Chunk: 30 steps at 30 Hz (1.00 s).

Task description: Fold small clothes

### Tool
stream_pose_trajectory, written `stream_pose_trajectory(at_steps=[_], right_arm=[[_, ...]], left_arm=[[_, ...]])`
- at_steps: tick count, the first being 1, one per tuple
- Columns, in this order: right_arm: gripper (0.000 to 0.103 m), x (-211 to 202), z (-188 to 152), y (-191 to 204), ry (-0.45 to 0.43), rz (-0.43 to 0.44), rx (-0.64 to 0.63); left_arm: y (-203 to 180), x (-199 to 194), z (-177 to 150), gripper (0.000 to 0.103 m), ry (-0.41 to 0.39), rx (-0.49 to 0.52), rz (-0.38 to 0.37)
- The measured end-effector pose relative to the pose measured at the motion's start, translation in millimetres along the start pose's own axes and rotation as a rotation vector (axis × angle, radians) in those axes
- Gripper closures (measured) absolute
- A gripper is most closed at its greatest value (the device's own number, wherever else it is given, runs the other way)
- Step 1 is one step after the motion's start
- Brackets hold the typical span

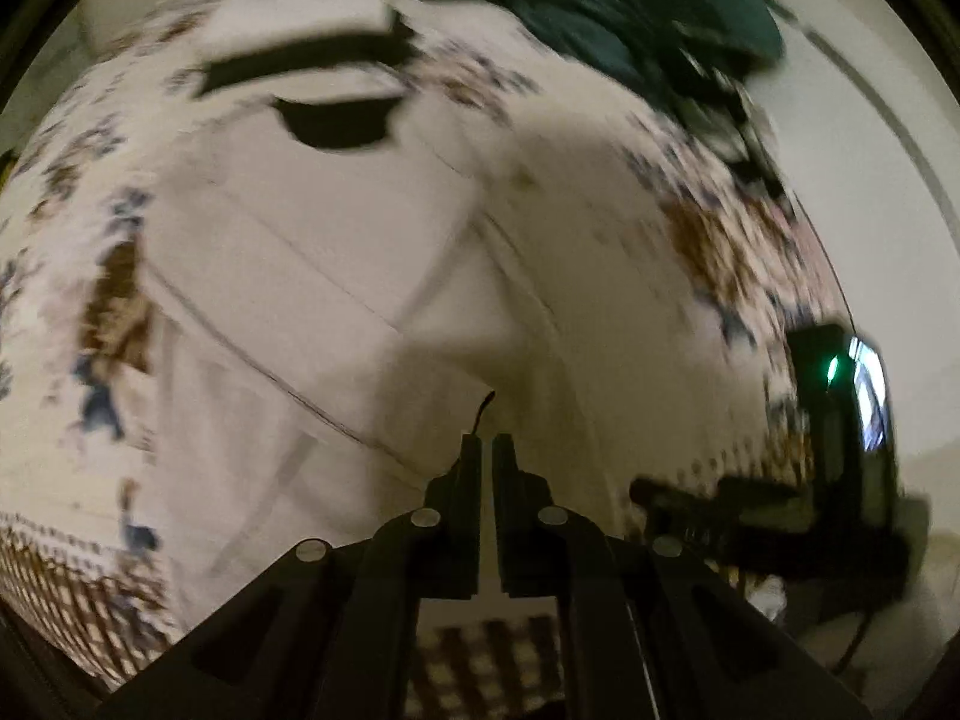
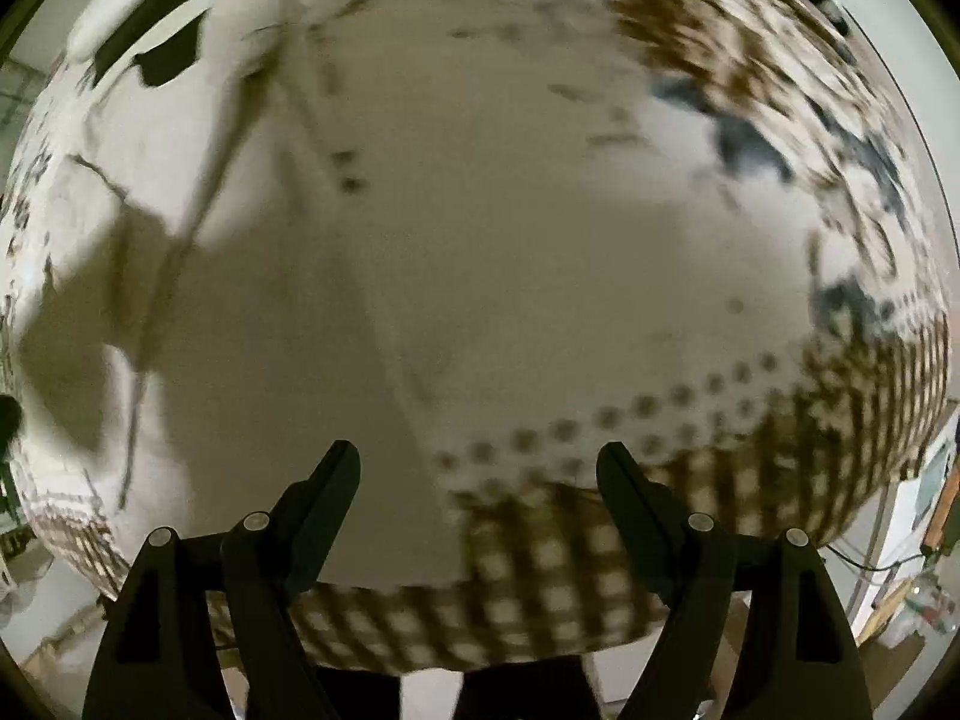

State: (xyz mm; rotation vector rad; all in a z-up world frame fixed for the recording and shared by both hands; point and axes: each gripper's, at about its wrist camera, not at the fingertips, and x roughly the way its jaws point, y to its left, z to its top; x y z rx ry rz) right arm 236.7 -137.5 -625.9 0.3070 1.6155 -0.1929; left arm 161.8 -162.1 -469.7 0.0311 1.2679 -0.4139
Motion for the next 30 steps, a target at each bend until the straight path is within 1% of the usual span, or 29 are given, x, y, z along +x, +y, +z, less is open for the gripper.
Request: stream_pose_trajectory(at_steps=[1, 2, 4, 5, 6, 7, 8, 9, 10, 11, 12, 14, 16, 19, 20, 21, 22, 24, 25, 26, 27, 30], right_arm=[[0.020, 0, -3, -21, 0.004, -0.002, 0.011], [0.020, 0, -5, -41, 0.009, 0.000, 0.021], [0.020, 0, -14, -73, 0.015, 0.006, 0.040], [0.020, -1, -21, -91, 0.022, 0.017, 0.057], [0.020, -2, -15, -102, 0.028, 0.029, 0.067], [0.020, -1, -25, -115, 0.038, 0.068, 0.089], [0.020, -6, -28, -126, 0.044, 0.105, 0.101], [0.020, -8, -23, -138, 0.050, 0.147, 0.109], [0.020, -14, -26, -145, 0.057, 0.223, 0.113], [0.020, -18, -27, -147, 0.059, 0.279, 0.108], [0.020, -26, -27, -143, 0.056, 0.321, 0.097], [0.020, -35, -19, -133, 0.050, 0.401, 0.069], [0.020, -34, -13, -123, 0.067, 0.461, 0.079], [0.022, -14, 8, -113, 0.113, 0.512, 0.133], [0.024, -3, 9, -107, 0.138, 0.522, 0.160], [0.035, 8, 13, -103, 0.150, 0.536, 0.182], [0.060, 13, 15, -98, 0.157, 0.545, 0.204], [0.100, 20, 11, -103, 0.132, 0.501, 0.222], [0.100, 13, 1, -110, 0.088, 0.470, 0.233], [0.100, 5, -6, -114, 0.067, 0.455, 0.219], [0.100, -1, -11, -113, 0.052, 0.436, 0.199], [0.100, -26, -36, -136, 0.039, 0.380, 0.161]], left_arm=[[-2, 4, -2, 0.101, 0.017, 0.010, -0.002], [-7, 12, -7, 0.100, 0.051, 0.022, -0.006], [-3, 22, -10, 0.099, 0.117, 0.010, -0.029], [5, 22, -12, 0.097, 0.132, -0.018, -0.034], [12, 17, -16, 0.097, 0.127, -0.050, -0.021], [23, 9, -20, 0.096, 0.119, -0.083, 0.006], [35, 3, -21, 0.086, 0.113, -0.110, 0.029], [52, -4, -25, 0.061, 0.109, -0.150, 0.066], [66, -9, -28, 0.044, 0.106, -0.184, 0.096], [86, -17, -34, 0.017, 0.102, -0.229, 0.142], [106, -23, -39, 0.014, 0.094, -0.272, 0.189], [143, -29, -49, 0.013, 0.094, -0.334, 0.291], [175, -29, -58, 0.013, 0.119, -0.381, 0.392], [203, -33, -67, 0.014, 0.118, -0.443, 0.453], [209, -36, -69, 0.014, 0.114, -0.459, 0.467], [211, -34, -68, 0.014, 0.112, -0.471, 0.473], [212, -33, -67, 0.013, 0.113, -0.480, 0.475], [210, -28, -64, 0.013, 0.111, -0.498, 0.468], [209, -26, -62, 0.013, 0.110, -0.503, 0.461], [207, -26, -62, 0.013, 0.110, -0.505, 0.455], [204, -24, -62, 0.013, 0.110, -0.504, 0.449], [204, -12, -52, 0.013, 0.124, -0.496, 0.425]])
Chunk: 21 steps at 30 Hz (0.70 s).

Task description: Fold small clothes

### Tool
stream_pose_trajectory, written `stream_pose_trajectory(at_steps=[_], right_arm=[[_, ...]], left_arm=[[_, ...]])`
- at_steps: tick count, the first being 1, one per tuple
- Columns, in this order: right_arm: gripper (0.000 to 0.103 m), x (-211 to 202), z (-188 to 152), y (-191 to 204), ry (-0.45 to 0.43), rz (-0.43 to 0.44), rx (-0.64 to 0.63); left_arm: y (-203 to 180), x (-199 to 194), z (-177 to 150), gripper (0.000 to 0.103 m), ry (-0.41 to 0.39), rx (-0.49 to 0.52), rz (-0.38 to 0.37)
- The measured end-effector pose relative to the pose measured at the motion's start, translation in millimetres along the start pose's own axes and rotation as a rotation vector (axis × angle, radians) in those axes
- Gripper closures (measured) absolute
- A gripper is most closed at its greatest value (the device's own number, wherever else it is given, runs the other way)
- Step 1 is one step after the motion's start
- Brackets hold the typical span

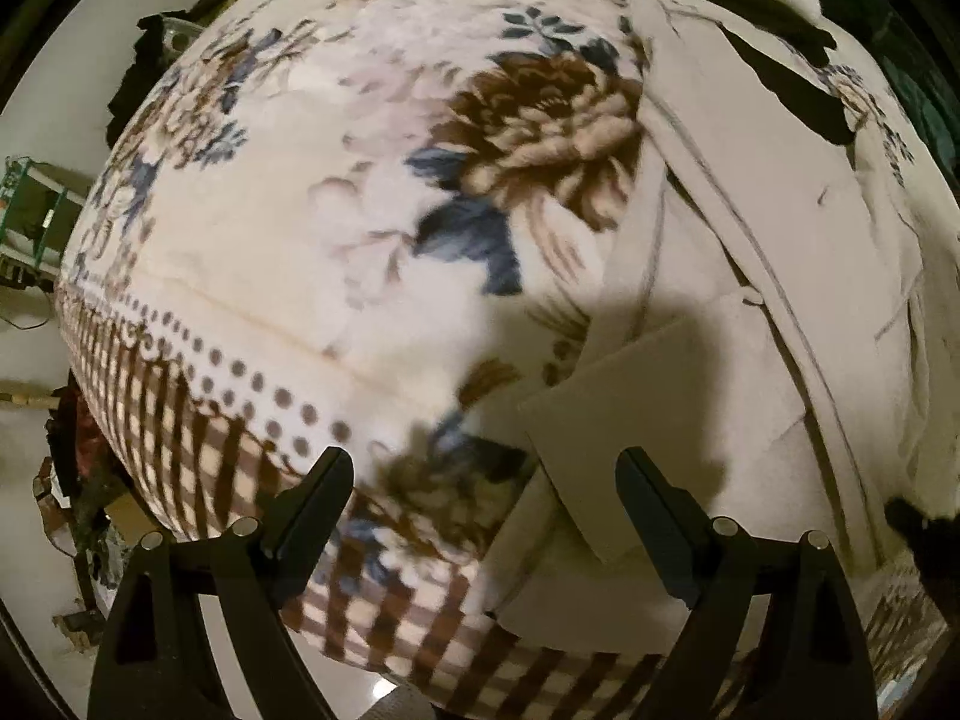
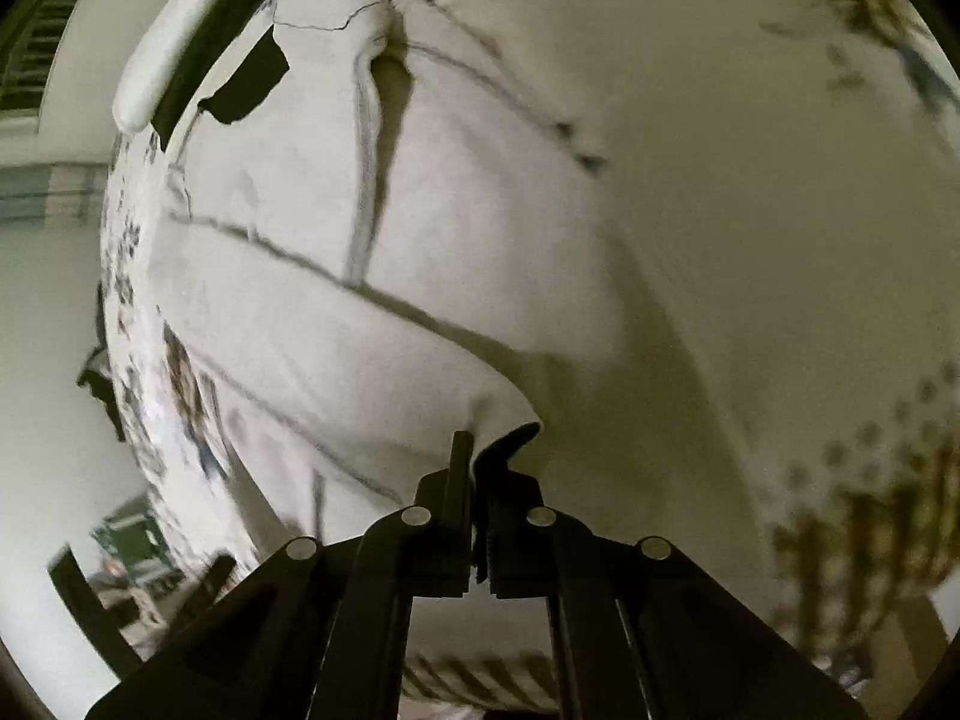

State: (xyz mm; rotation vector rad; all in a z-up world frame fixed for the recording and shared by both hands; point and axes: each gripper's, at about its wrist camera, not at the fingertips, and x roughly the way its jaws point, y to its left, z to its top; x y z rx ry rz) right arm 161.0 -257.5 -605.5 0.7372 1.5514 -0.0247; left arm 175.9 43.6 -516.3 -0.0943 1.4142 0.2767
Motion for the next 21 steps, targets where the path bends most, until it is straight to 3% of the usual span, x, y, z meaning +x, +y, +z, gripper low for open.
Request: stream_pose_trajectory(at_steps=[4, 6, 11, 14, 16, 19, 21], right_arm=[[0.100, -28, -27, -30, 0.002, -0.061, -0.023], [0.100, -20, -29, -18, 0.001, -0.081, -0.023], [0.100, -16, -27, -39, 0.014, -0.148, -0.017], [0.099, -10, -27, -44, 0.067, -0.125, -0.018], [0.086, -4, -21, -39, 0.105, -0.099, -0.023], [0.055, -33, -21, -61, 0.035, -0.094, -0.005], [0.053, -39, -21, -79, 0.054, -0.079, 0.027]], left_arm=[[-4, 8, 1, 0.013, 0.022, 0.009, -0.021], [-5, 11, -1, 0.013, 0.034, 0.014, -0.033], [-4, 16, -8, 0.013, 0.053, 0.030, -0.045], [-1, 19, -13, 0.013, 0.077, 0.026, -0.081], [4, 20, -17, 0.013, 0.083, 0.021, -0.104], [11, 27, -24, 0.014, 0.104, 0.022, -0.162], [15, 38, -31, 0.014, 0.156, 0.026, -0.251]])
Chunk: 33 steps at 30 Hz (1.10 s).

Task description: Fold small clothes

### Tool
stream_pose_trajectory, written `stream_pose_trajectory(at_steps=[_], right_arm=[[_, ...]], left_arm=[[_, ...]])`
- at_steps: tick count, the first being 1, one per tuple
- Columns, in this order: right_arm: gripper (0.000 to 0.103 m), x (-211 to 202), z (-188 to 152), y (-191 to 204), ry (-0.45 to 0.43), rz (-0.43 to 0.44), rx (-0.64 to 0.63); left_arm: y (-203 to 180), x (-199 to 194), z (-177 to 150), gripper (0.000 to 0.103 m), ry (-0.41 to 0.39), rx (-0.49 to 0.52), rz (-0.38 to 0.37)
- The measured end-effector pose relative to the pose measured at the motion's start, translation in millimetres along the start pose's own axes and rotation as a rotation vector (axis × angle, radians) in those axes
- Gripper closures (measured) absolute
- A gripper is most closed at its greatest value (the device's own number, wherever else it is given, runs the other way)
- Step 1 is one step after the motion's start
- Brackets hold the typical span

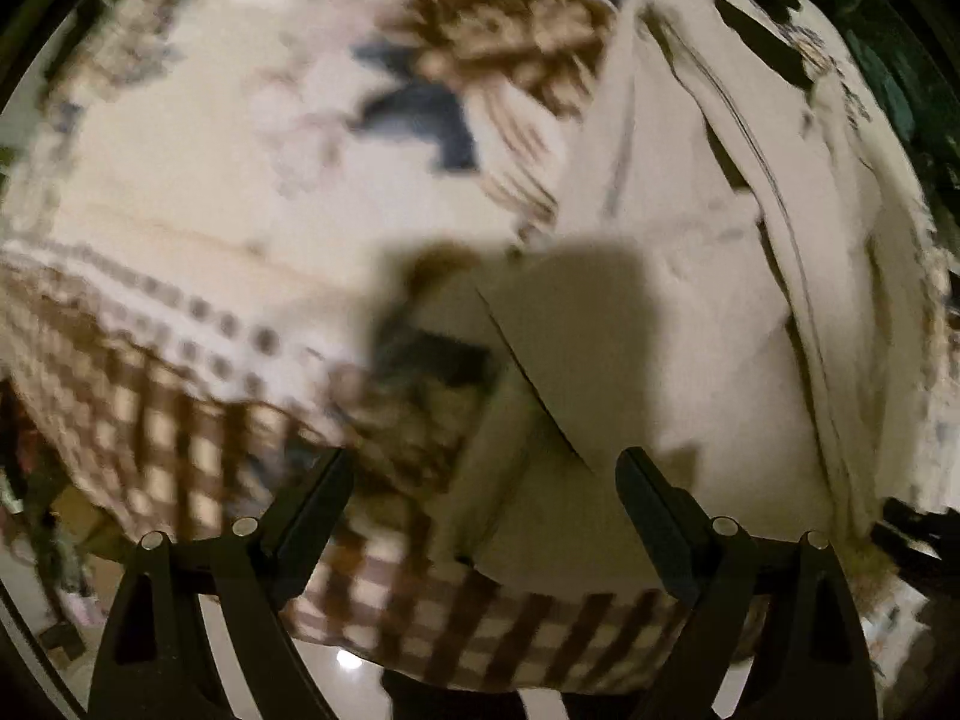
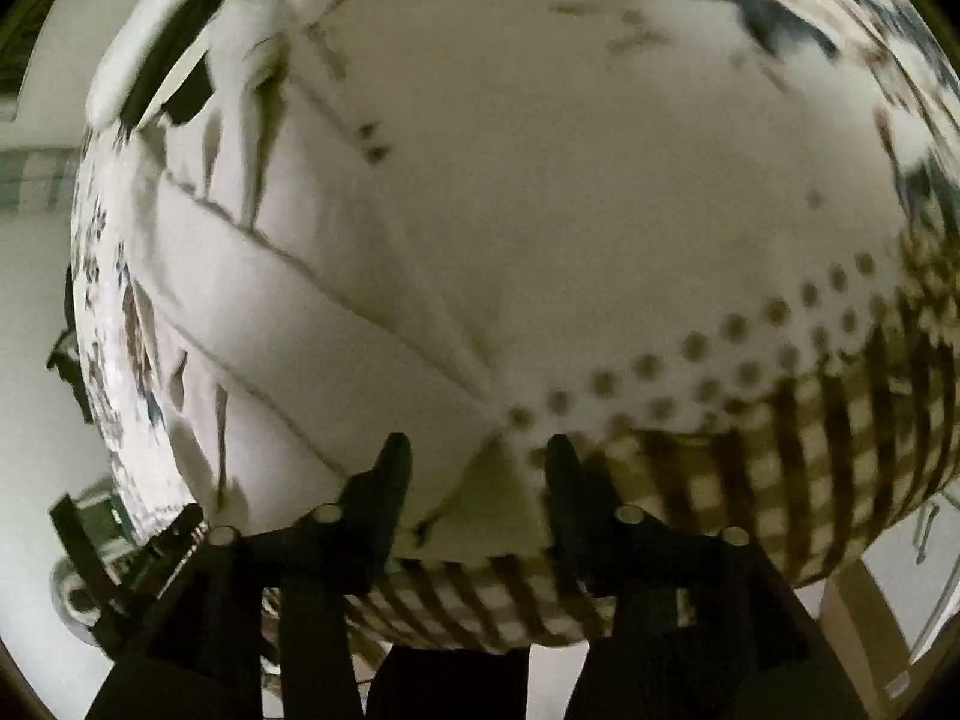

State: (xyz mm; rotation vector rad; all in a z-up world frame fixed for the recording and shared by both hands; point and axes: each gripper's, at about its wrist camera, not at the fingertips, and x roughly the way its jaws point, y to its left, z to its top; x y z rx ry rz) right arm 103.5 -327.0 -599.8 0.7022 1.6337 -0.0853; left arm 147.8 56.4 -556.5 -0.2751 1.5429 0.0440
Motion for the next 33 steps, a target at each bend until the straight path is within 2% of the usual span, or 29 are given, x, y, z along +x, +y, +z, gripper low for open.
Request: stream_pose_trajectory(at_steps=[2, 4, 6, 7, 8, 9, 10, 11, 13, 16, 18, 22, 24, 27, 31, 33], right_arm=[[0.053, 8, -1, -21, 0.065, 0.018, 0.031], [0.053, 21, -2, -37, 0.121, 0.056, 0.037], [0.053, 38, -3, -40, 0.172, 0.102, 0.055], [0.053, 42, -5, -44, 0.170, 0.122, 0.083], [0.055, 40, -7, -48, 0.155, 0.137, 0.096], [0.070, 38, -9, -51, 0.140, 0.146, 0.102], [0.089, 36, -12, -54, 0.140, 0.149, 0.103], [0.094, 32, -15, -61, 0.144, 0.163, 0.103], [0.098, 25, -20, -62, 0.145, 0.175, 0.095], [0.100, 14, -23, -56, 0.133, 0.172, 0.076], [0.100, 4, -23, -54, 0.126, 0.187, 0.074], [0.100, -24, -18, -41, 0.093, 0.230, 0.065], [0.100, -40, -12, -31, 0.072, 0.258, 0.057], [0.100, -63, 6, -12, 0.036, 0.300, 0.050], [0.100, -75, 58, 23, -0.027, 0.336, 0.019], [0.100, -74, 93, 39, -0.085, 0.298, -0.017]], left_arm=[[6, 15, -3, 0.014, 0.067, -0.022, -0.111], [12, 26, -7, 0.014, 0.107, -0.057, -0.192], [17, 30, -9, 0.015, 0.106, -0.074, -0.212], [19, 29, -11, 0.017, 0.092, -0.084, -0.224], [21, 28, -12, 0.035, 0.078, -0.089, -0.230], [24, 26, -14, 0.065, 0.067, -0.093, -0.227], [27, 25, -15, 0.082, 0.069, -0.093, -0.228], [31, 24, -17, 0.096, 0.080, -0.096, -0.242], [36, 16, -22, 0.096, 0.066, -0.118, -0.271], [49, 1, -27, 0.097, 0.055, -0.148, -0.302], [60, -9, -27, 0.098, 0.047, -0.200, -0.349], [82, -32, -17, 0.098, 0.025, -0.272, -0.432], [81, -40, -6, 0.098, -0.001, -0.300, -0.476], [72, -44, 27, 0.098, -0.033, -0.325, -0.537], [52, -31, 86, 0.098, -0.070, -0.311, -0.573], [33, -12, 123, 0.097, -0.062, -0.290, -0.599]])
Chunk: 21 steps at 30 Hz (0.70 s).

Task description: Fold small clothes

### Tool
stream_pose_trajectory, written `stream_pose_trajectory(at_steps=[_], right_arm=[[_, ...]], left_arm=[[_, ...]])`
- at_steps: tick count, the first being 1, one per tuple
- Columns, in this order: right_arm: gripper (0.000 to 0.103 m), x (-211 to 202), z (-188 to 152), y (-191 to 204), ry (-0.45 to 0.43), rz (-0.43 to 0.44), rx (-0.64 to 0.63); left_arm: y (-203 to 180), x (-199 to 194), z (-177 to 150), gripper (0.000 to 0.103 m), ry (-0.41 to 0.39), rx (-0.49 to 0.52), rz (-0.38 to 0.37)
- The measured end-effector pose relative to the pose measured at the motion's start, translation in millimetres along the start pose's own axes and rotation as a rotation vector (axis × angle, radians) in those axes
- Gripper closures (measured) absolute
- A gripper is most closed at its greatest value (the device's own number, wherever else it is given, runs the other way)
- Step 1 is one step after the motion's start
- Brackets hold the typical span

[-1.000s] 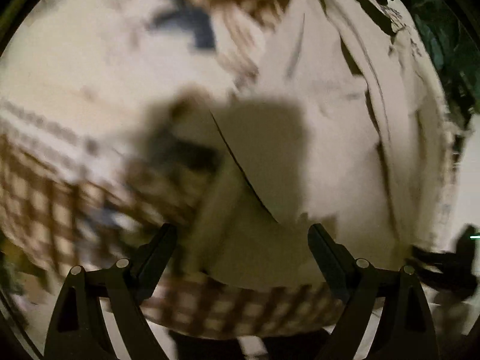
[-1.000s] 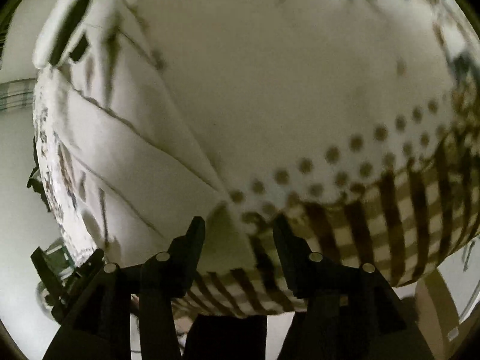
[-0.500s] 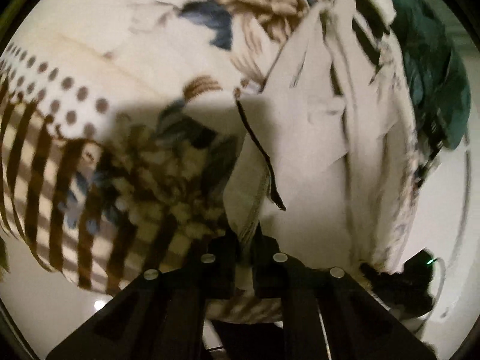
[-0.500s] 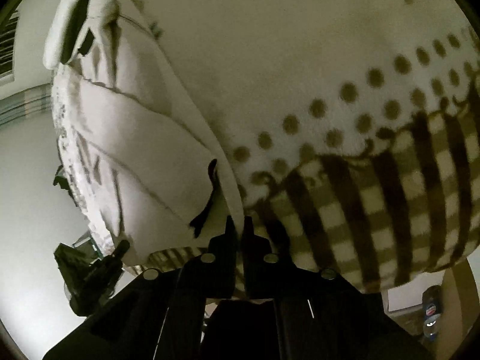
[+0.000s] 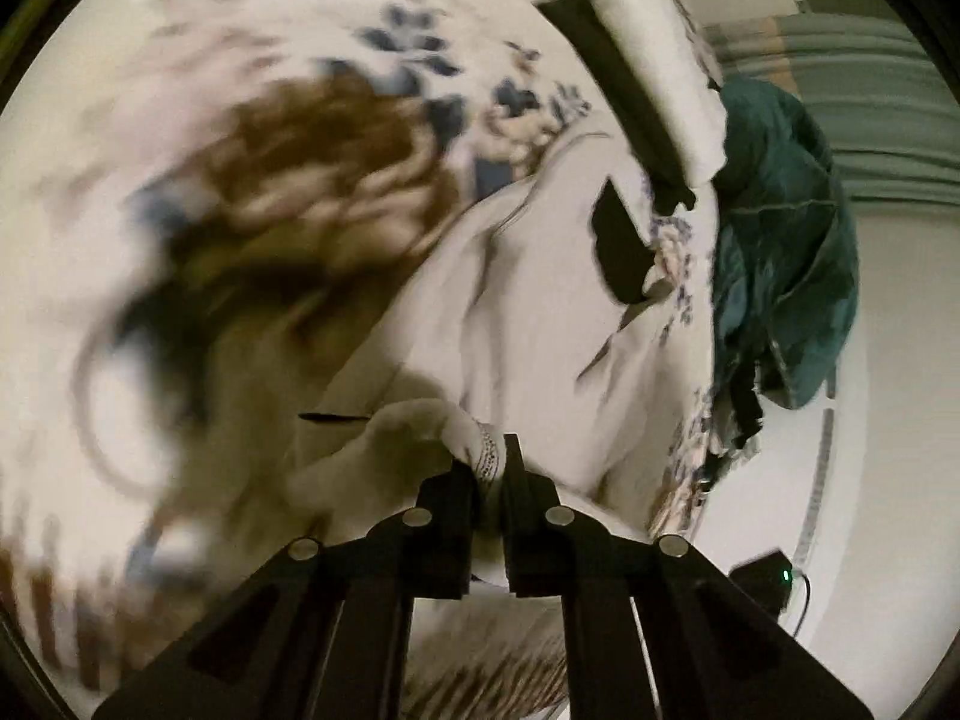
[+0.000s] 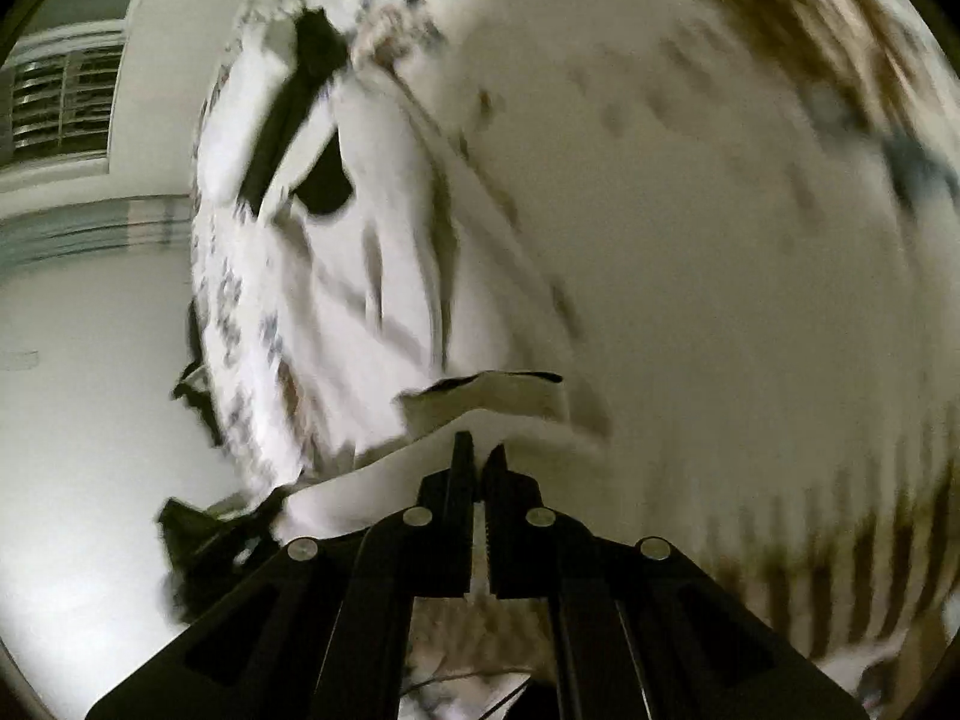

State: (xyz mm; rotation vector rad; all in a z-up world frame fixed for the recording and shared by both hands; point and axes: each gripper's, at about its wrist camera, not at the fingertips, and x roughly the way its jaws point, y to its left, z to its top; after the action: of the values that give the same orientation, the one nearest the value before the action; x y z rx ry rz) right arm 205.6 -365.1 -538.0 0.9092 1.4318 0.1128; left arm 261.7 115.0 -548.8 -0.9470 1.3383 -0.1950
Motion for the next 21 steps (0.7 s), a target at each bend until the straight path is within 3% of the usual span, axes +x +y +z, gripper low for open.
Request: stream_pose_trajectory(at_steps=[4, 6, 7, 8, 9, 10, 11, 13, 17, 21], right_arm=[[0.100, 35, 65, 21, -0.063, -0.032, 0.020], [0.098, 45, 81, 19, -0.059, -0.047, 0.051], [0.094, 49, 90, 19, -0.037, -0.045, 0.062], [0.090, 50, 94, 19, -0.021, -0.040, 0.062], [0.069, 45, 96, 20, -0.024, -0.042, 0.049], [0.050, 39, 96, 21, -0.045, -0.048, 0.026], [0.046, 36, 93, 20, -0.065, -0.066, -0.002], [0.044, 30, 90, 26, -0.082, -0.116, -0.073], [0.044, 50, 83, 32, -0.015, -0.185, -0.196], [0.048, 82, 81, 38, 0.039, -0.196, -0.242]], left_arm=[[12, 29, 44, 0.093, 0.045, -0.066, -0.032], [19, 18, 51, 0.081, 0.022, -0.083, -0.038], [22, 7, 51, 0.075, -0.005, -0.066, -0.019], [22, 1, 50, 0.058, -0.021, -0.054, -0.007], [25, -7, 47, 0.046, -0.036, -0.037, 0.015], [26, -11, 45, 0.046, -0.045, -0.019, 0.032], [28, -12, 43, 0.046, -0.044, 0.003, 0.040], [27, -11, 38, 0.046, -0.035, 0.050, 0.086], [7, 13, 38, 0.046, -0.008, 0.150, 0.114], [-13, 47, 47, 0.048, 0.009, 0.257, 0.238]])
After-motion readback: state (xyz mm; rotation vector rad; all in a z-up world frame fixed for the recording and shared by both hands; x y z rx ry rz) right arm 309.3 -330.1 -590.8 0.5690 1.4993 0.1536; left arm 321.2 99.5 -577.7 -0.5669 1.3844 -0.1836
